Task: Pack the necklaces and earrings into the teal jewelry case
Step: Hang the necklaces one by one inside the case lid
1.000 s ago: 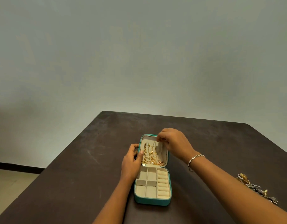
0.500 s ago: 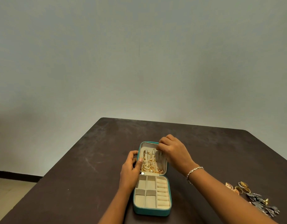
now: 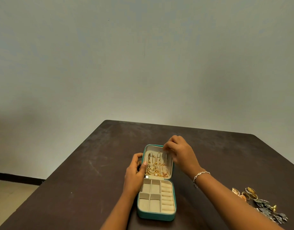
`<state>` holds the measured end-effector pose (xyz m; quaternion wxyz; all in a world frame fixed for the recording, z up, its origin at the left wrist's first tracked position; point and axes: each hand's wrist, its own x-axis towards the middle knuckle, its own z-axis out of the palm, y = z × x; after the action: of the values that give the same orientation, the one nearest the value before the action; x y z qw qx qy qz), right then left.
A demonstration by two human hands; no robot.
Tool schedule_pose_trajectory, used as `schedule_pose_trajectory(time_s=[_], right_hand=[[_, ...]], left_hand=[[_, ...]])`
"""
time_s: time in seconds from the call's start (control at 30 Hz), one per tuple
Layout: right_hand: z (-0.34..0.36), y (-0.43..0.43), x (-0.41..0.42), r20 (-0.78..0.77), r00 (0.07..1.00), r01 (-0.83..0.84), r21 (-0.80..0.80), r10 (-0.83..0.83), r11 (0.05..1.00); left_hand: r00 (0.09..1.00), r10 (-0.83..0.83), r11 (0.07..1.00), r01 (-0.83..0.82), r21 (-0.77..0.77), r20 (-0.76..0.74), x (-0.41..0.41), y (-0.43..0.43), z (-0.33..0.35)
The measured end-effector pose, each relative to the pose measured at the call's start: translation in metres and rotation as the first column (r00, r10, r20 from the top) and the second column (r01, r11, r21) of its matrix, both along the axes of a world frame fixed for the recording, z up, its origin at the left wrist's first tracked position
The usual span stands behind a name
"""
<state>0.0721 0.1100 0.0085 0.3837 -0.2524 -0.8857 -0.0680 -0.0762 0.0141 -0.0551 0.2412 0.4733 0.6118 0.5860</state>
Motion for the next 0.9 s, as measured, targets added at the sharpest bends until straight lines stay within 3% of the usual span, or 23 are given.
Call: schedule_pose_trajectory(time_s=[0.1, 0.17, 0.3, 0.37, 0.43, 0.67, 0.9], right_hand=[[0.0, -0.009, 0.003, -0.226, 0.974, -0.045, -0.25, -0.013, 0.967], [-0.002, -0.019, 0.008, -0.384, 0.921, -0.117, -0.444, -0.071, 0.888], [-0.021, -0.042, 0.012, -0.596, 0.753, -0.382, -0.741, -0.279, 0.552], [-0.031, -0.054, 0.008, -0.628, 0.683, -0.517, -0.777, -0.374, 0.36], [-0.038, -0.062, 0.003, -0.644, 0.636, -0.592, -0.76, -0.424, 0.266], [-0.045, -0.073, -0.008, -0.68, 0.533, -0.671, -0.702, -0.502, 0.238], [-0.045, -0.073, -0.012, -0.687, 0.49, -0.707, -0.673, -0.536, 0.217]], left_hand=[[1.0, -0.007, 1.0, 0.007, 0.01, 0.011, 0.001, -0.001, 0.002], [1.0, -0.017, 1.0, 0.016, 0.022, 0.024, 0.001, -0.001, 0.003], [0.997, -0.041, 0.998, 0.037, 0.054, 0.07, 0.002, -0.005, 0.006], [0.996, -0.043, 0.997, 0.038, 0.069, 0.081, 0.002, -0.006, 0.006], [0.995, -0.041, 0.996, 0.034, 0.082, 0.088, 0.001, -0.006, 0.005], [0.985, -0.064, 0.994, 0.048, 0.103, 0.16, 0.004, -0.011, 0.001], [0.932, -0.109, 0.992, 0.081, 0.097, 0.345, 0.018, -0.036, 0.004]])
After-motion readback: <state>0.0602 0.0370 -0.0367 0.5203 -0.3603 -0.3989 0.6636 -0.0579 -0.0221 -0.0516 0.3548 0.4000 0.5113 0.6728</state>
